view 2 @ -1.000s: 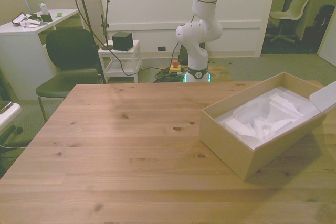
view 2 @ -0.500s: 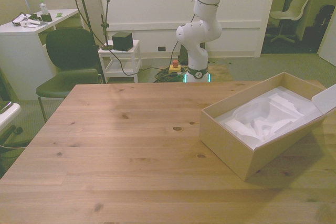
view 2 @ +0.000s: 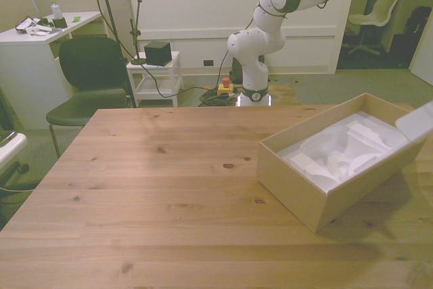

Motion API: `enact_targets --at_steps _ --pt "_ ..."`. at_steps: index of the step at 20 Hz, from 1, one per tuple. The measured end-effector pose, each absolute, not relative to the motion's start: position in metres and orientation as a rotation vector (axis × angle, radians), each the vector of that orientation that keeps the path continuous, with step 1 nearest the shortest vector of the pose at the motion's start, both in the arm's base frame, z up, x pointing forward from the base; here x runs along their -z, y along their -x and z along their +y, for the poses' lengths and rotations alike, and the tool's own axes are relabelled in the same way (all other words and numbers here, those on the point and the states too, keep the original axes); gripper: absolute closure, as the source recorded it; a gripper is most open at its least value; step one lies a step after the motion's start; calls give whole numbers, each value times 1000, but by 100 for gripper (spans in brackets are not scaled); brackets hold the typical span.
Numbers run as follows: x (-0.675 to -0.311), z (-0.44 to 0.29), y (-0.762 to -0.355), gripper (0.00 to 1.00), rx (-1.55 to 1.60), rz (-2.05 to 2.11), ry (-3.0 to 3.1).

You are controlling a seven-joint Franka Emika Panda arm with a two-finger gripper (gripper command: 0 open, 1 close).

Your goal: Close the box

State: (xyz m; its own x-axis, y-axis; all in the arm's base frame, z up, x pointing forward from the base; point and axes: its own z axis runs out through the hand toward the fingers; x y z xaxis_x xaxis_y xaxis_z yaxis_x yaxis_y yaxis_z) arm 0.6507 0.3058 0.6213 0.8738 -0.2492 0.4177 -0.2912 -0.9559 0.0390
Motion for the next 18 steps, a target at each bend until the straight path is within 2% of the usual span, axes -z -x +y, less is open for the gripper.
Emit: enact_targets --at_steps 8,18 --pt "-659 267 -595 0 -349 -776 -2917" --pt "-659 251 -515 0 -284 -1043 -2845"
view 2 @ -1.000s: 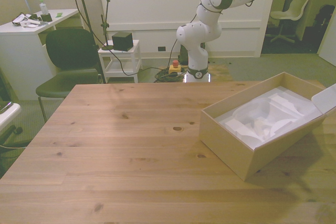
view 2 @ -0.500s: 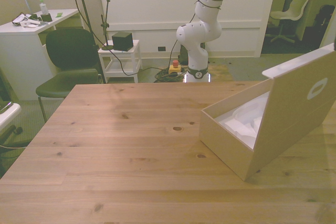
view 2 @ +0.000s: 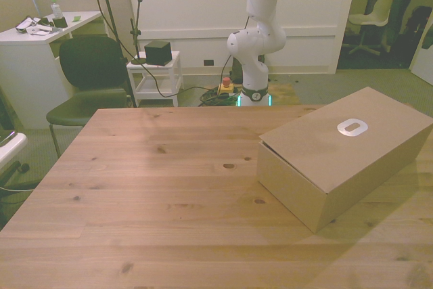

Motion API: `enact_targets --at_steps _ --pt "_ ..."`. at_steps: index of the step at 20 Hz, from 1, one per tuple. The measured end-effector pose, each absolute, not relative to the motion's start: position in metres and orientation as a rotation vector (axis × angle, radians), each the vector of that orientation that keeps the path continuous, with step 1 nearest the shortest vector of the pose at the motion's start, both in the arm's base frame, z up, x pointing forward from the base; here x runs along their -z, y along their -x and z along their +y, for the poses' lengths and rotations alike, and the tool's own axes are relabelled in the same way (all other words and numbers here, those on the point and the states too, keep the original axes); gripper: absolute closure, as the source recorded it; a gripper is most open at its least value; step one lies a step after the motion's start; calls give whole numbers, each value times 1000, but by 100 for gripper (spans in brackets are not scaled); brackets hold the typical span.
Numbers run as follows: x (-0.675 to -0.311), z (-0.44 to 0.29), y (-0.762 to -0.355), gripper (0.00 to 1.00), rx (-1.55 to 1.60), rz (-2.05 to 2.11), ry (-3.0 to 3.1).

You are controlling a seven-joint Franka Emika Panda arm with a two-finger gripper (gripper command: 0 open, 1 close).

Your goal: Close the box

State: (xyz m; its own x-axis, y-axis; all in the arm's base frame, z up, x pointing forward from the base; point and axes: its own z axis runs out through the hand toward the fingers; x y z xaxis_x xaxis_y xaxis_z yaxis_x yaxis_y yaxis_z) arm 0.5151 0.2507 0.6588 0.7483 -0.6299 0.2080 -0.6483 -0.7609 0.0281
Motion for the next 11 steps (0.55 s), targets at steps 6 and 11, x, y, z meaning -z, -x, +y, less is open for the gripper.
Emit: enact_targets --at_steps 6,11 --pt "-620 202 -497 0 -275 -1192 -2798" --pt "-606 158 -476 0 -278 -1241 -2825"
